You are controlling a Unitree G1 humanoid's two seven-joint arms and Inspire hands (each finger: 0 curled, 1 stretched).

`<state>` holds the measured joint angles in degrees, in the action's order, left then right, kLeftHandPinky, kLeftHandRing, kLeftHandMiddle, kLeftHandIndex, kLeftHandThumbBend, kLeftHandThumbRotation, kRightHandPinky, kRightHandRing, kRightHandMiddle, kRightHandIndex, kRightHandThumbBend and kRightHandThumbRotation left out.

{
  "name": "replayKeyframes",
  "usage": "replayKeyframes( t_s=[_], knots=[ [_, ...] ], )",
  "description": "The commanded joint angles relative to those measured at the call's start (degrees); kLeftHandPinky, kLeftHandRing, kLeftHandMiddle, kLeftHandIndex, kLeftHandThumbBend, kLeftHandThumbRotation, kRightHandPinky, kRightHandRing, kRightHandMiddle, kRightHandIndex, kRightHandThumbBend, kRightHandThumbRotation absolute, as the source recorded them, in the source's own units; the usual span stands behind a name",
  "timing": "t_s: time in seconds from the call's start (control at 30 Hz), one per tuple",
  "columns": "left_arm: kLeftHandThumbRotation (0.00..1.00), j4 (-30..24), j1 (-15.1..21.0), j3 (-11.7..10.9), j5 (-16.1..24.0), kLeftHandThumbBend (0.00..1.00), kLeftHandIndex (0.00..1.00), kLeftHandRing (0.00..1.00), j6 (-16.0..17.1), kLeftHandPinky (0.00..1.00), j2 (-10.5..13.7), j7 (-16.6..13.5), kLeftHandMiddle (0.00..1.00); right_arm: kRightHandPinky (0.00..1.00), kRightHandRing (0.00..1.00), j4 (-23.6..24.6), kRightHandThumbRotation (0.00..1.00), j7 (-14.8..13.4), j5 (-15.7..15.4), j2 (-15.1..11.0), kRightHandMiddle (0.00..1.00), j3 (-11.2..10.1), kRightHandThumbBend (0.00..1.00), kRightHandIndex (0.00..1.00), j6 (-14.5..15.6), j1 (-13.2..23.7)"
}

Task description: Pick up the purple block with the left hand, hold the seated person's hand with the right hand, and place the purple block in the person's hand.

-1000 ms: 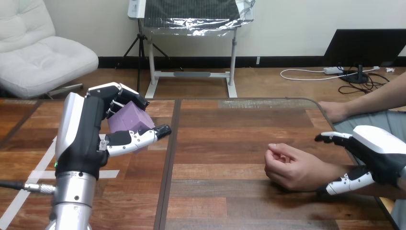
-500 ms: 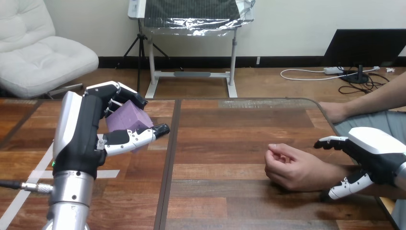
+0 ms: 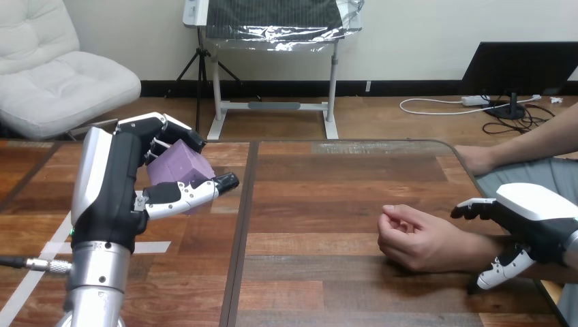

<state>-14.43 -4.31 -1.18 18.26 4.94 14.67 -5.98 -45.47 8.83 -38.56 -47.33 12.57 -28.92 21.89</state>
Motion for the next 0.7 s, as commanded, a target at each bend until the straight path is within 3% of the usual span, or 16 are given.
replayKeyframes(
  t_s=[0.0, 0.27, 0.67],
  knots=[
    [0.00, -3.5, 2.2, -1.1, -0.9, 0.72, 0.40, 0.37, 1.0, 0.32, -0.5, 0.1, 0.41, 0.81, 0.81, -1.8, 0.25, -0.5, -1.2, -2.8, 0.82, 1.0, 1.00, 0.83, 1.5, 2.1],
    [0.00, -3.8, 2.1, -1.2, -0.9, 0.73, 0.40, 0.37, 0.9, 0.32, -0.7, 0.3, 0.40, 0.76, 0.82, -1.4, 0.23, 0.3, -2.4, -2.4, 0.82, 2.1, 1.00, 0.82, 4.7, 2.1],
    [0.00, -3.6, 2.2, -1.3, -1.4, 0.73, 0.40, 0.38, 1.3, 0.32, -0.9, 0.2, 0.40, 0.70, 0.80, -1.6, 0.23, 0.4, -4.3, -2.1, 0.81, 4.6, 0.99, 0.80, 7.2, 2.5]
  ],
)
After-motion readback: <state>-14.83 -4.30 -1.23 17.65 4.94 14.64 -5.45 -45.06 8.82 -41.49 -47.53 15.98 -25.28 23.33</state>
